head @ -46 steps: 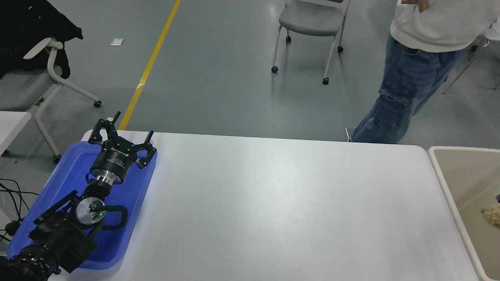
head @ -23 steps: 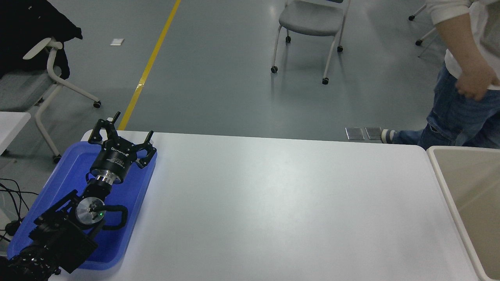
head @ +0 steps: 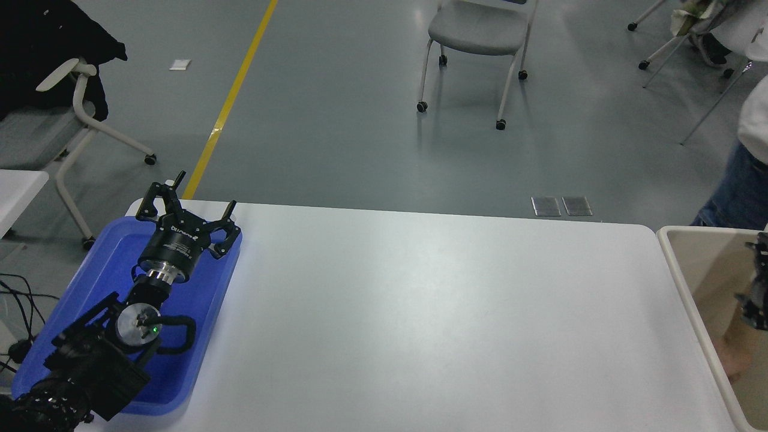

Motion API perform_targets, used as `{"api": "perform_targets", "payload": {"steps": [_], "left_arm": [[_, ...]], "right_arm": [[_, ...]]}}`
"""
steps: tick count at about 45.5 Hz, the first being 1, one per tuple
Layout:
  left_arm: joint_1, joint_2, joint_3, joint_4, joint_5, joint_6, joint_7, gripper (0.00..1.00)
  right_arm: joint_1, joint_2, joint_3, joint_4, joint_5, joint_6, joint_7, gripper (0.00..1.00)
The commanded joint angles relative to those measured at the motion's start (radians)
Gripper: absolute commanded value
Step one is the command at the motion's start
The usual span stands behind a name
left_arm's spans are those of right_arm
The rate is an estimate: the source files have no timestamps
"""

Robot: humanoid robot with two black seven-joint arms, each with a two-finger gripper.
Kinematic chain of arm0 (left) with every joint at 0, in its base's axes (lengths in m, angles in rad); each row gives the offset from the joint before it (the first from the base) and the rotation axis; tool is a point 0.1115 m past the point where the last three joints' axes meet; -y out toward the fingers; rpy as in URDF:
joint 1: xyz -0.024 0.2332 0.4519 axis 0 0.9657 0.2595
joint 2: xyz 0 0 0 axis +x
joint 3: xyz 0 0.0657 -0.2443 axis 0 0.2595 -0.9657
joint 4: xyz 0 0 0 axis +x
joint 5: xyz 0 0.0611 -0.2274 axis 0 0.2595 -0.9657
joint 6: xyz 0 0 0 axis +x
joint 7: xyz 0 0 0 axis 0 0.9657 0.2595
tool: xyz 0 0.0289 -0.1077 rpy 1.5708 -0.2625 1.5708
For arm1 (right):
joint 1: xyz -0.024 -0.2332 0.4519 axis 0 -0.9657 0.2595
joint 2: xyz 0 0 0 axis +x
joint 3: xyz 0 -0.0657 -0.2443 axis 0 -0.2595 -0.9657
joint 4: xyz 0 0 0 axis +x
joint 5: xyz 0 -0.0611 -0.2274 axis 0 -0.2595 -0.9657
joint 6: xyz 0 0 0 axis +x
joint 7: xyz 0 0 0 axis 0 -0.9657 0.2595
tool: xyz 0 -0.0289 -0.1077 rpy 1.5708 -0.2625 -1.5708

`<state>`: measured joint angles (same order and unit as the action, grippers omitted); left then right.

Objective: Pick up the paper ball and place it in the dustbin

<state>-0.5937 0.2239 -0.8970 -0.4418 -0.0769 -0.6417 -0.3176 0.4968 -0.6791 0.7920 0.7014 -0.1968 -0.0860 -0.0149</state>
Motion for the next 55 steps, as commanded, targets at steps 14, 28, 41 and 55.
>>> {"api": "perform_targets", "payload": {"steps": [14, 28, 41, 55], "left_arm": [[0.0, 0.0, 0.0, 0.0, 0.0, 0.001, 0.0, 1.0], [0.0, 0.0, 0.0, 0.0, 0.0, 0.001, 0.0, 1.0], [0.0, 0.0, 0.0, -0.001, 0.0, -0.001, 0.0, 1.0], [0.0, 0.0, 0.0, 0.0, 0.0, -0.001, 0.0, 1.0]], "right_arm": [[-0.116, 0.257, 0.193, 0.202, 0.014, 0.112, 0.412, 1.0], [-0.158, 0.38, 0.277, 0.251, 0.049, 0.199, 0.51, 1.0], [-0.162, 0.415, 0.302, 0.239, 0.097, 0.181, 0.521, 1.0], [-0.202, 0.412, 0.291, 0.25, 0.091, 0.169, 0.521, 1.0]]}}
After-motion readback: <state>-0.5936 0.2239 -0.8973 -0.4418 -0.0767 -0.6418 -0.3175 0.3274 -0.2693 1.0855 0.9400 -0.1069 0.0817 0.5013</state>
